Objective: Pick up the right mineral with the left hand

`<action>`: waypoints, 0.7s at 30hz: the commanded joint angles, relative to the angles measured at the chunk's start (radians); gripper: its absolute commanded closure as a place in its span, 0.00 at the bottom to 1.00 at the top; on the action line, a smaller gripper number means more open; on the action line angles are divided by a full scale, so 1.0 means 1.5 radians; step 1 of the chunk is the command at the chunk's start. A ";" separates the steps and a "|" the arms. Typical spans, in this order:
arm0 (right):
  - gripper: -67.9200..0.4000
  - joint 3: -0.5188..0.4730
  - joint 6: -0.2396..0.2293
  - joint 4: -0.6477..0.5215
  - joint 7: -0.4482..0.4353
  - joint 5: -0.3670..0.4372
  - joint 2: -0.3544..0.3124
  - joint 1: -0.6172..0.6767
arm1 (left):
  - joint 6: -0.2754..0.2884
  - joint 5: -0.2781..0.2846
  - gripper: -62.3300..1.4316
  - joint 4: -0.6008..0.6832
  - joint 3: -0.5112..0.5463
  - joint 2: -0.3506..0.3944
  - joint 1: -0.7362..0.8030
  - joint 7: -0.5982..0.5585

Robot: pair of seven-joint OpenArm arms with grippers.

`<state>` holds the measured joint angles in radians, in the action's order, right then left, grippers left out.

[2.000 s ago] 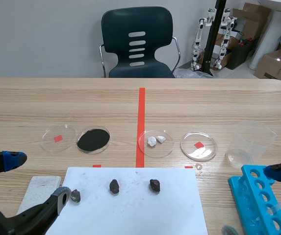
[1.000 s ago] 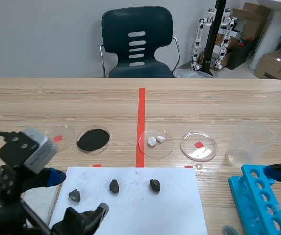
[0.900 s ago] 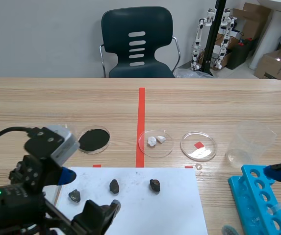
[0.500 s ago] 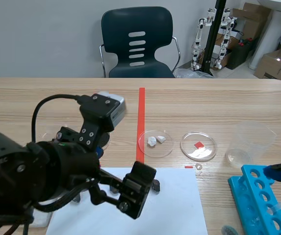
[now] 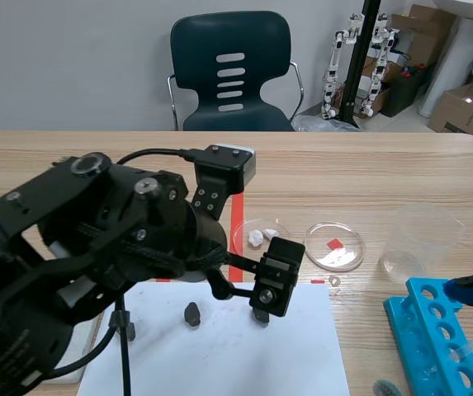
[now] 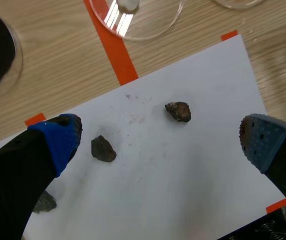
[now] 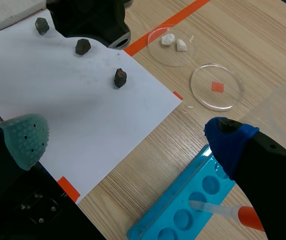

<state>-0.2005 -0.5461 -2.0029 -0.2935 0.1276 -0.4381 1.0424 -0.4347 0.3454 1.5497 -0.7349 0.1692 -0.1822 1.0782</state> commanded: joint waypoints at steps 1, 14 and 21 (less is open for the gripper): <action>0.00 0.002 -0.002 -0.009 -0.012 0.007 0.000 0.001 | -0.015 0.001 0.00 -0.011 0.000 -0.021 -0.011 0.012; 0.00 0.002 -0.002 -0.009 -0.012 0.007 0.000 0.001 | -0.052 -0.012 0.00 -0.181 -0.012 -0.139 -0.089 0.095; 0.00 0.002 -0.002 -0.009 -0.012 0.007 0.000 0.001 | -0.053 -0.016 0.00 -0.247 -0.037 -0.172 -0.124 0.065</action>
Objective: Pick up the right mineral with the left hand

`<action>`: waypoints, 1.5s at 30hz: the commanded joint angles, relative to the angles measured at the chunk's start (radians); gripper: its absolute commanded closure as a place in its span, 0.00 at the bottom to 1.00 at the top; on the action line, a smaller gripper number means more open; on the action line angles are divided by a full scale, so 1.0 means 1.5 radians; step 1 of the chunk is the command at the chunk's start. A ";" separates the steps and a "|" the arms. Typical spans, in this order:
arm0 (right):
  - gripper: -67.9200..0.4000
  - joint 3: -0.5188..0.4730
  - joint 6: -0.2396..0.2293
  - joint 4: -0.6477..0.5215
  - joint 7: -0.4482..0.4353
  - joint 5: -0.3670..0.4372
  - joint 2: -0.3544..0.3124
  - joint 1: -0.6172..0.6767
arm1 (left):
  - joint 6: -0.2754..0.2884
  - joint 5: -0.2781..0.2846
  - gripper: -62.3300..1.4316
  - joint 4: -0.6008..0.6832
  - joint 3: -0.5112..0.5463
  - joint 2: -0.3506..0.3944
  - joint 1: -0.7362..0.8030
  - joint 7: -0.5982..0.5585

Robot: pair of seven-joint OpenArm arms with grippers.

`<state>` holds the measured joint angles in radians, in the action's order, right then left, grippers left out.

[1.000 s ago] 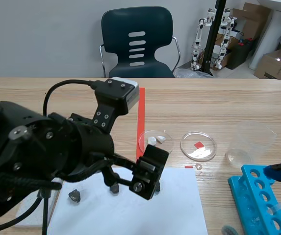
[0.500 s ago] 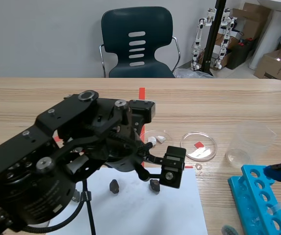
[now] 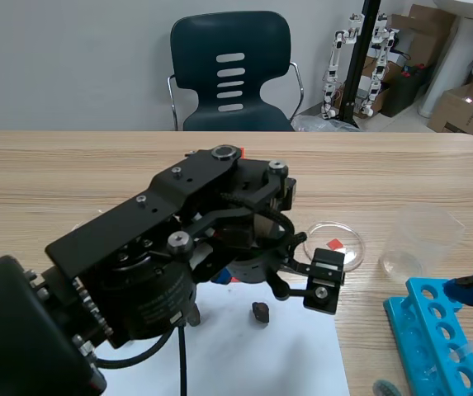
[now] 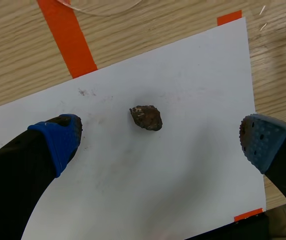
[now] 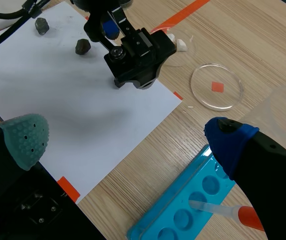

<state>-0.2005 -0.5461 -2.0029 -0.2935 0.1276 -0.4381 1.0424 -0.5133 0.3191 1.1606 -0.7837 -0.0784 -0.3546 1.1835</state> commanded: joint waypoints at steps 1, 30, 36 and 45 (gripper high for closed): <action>0.00 0.002 -0.002 -0.009 -0.012 0.007 0.000 0.001 | -0.001 0.002 0.00 0.004 -0.010 -0.009 -0.010 -0.017; 0.00 0.002 -0.002 -0.009 -0.012 0.007 0.000 0.001 | -0.001 0.002 0.00 -0.143 -0.037 -0.042 -0.050 -0.028; 0.00 0.002 -0.002 -0.009 -0.012 0.007 0.000 0.001 | 0.000 0.002 0.00 -0.158 -0.037 -0.046 -0.050 -0.032; 0.00 0.002 -0.002 -0.009 -0.012 0.007 0.000 0.001 | 0.000 0.005 0.00 -0.164 -0.037 -0.046 -0.050 -0.036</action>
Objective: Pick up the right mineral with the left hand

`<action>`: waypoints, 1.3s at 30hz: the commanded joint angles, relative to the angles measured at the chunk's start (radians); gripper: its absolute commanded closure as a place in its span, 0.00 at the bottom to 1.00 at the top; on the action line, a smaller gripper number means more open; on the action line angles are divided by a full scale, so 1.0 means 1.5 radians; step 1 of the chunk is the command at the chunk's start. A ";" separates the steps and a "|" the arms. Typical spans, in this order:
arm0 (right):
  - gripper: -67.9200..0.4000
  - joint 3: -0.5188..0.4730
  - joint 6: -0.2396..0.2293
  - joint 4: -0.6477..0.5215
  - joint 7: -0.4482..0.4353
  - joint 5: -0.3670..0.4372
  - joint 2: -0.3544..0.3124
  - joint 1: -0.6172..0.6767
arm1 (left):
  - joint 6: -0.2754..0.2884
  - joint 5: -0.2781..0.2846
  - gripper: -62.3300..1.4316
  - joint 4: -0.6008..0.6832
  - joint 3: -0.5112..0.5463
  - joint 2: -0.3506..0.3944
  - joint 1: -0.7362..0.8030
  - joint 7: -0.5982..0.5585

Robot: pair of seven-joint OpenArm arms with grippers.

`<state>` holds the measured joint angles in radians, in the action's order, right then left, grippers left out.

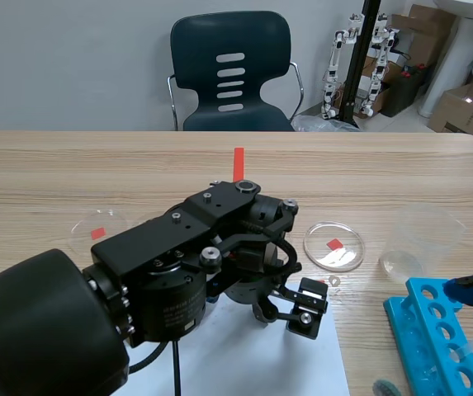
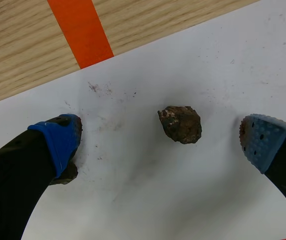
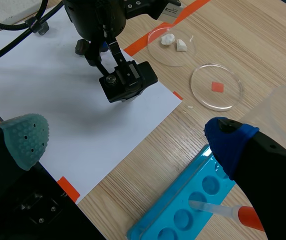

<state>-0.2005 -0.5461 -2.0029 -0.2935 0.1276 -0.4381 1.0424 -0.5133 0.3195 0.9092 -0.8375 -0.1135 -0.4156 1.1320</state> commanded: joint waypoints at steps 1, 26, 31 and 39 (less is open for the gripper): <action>0.00 0.002 -0.002 -0.009 -0.012 0.007 0.000 0.001 | 0.000 0.007 0.00 0.004 -0.001 -0.023 -0.009 -0.006; 0.00 0.002 -0.002 -0.009 -0.012 0.007 0.000 0.001 | 0.002 0.009 0.26 0.004 -0.004 -0.023 -0.009 -0.009; 0.00 0.002 -0.002 -0.009 -0.012 0.007 0.000 0.001 | 0.002 0.009 0.47 0.004 -0.004 -0.023 -0.009 -0.009; 0.00 0.002 -0.002 -0.009 -0.012 0.007 0.000 0.001 | 0.002 0.009 0.71 0.004 -0.004 -0.023 -0.009 -0.007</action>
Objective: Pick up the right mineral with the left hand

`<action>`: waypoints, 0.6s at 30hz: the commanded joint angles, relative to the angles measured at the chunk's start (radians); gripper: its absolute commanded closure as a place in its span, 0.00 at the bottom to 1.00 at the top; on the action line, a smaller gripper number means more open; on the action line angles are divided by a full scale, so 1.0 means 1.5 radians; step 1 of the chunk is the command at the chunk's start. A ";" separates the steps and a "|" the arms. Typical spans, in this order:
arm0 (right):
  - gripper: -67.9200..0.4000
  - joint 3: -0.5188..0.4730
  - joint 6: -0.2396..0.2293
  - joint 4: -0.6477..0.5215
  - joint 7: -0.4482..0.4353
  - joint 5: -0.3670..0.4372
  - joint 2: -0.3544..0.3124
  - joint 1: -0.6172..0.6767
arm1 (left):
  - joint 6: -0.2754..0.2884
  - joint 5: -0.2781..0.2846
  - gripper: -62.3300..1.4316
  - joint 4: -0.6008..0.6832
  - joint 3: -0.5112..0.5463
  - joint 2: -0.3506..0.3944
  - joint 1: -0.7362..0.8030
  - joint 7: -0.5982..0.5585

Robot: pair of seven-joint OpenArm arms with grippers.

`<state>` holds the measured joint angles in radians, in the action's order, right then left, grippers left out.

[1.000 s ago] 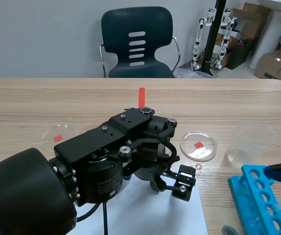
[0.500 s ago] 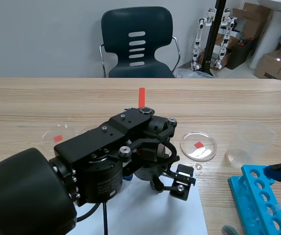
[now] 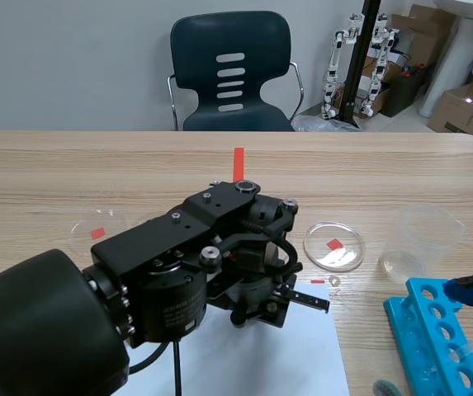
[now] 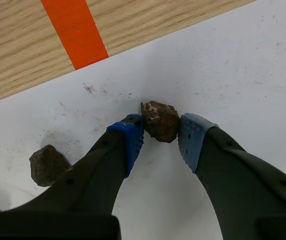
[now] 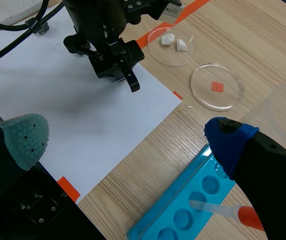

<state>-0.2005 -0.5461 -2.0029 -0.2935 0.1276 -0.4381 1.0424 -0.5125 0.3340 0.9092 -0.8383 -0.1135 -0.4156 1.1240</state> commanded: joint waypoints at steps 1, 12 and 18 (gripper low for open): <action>0.00 0.002 -0.002 -0.009 -0.012 0.007 0.000 0.001 | 0.002 -0.001 0.73 0.004 -0.003 -0.023 -0.009 -0.001; 0.00 0.002 -0.002 -0.009 -0.012 0.007 0.000 0.001 | 0.002 -0.001 0.74 0.010 -0.002 -0.022 -0.003 -0.002; 0.00 0.002 -0.002 -0.009 -0.012 0.007 0.000 0.001 | 0.002 -0.001 0.74 0.086 0.002 0.010 0.033 -0.023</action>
<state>-0.2005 -0.5461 -2.0029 -0.2935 0.1276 -0.4381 1.0424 -0.5121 0.3344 0.9932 -0.8375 -0.0978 -0.3698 1.1084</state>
